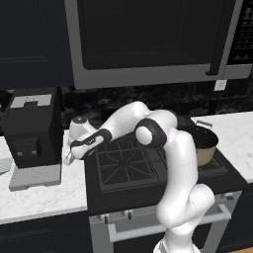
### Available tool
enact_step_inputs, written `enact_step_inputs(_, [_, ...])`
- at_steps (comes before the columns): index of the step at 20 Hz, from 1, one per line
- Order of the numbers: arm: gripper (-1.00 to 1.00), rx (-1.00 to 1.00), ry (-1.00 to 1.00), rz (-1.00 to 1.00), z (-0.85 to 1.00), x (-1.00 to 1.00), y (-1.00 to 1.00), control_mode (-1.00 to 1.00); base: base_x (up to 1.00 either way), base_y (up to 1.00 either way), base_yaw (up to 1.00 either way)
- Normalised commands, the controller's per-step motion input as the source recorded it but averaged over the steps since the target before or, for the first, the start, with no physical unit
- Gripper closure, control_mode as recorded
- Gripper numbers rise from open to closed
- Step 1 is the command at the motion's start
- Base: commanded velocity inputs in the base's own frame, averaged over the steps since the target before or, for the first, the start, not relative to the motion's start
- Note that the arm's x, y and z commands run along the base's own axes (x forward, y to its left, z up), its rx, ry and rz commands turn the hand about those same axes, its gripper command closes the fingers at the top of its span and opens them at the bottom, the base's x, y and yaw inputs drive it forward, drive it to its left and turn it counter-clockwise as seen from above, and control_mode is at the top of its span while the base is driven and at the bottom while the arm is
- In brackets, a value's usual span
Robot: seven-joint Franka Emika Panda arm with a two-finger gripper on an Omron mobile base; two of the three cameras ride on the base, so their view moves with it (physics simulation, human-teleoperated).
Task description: Put the cucumber and garlic in the pot. Retrieve the spatula and lightly stir the vegetables in the pot.
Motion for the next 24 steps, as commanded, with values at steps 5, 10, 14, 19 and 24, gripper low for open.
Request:
enact_step_inputs(5, [1.0, 0.0, -0.22, 0.0, 0.33, -0.55, -0.23, -1.0, 0.0, 0.0, 0.0])
enact_step_inputs(10, [1.0, 0.0, -0.11, 0.0, 0.59, -0.71, -0.72, -1.0, 0.0, 0.0, 0.0])
enact_step_inputs(14, [1.0, 0.05, 0.0, -0.03, 0.79, -0.69, -0.97, -1.0, 0.0, 0.0, 0.0])
enact_step_inputs(19, [1.0, 0.17, 0.08, -0.05, 1.0, -0.25, -0.76, -1.0, 0.0, 0.0, 0.0])
enact_step_inputs(24, [1.0, 0.06, 0.17, -0.1, 1.0, -0.09, -0.6, -1.0, 0.0, 0.0, 0.0])
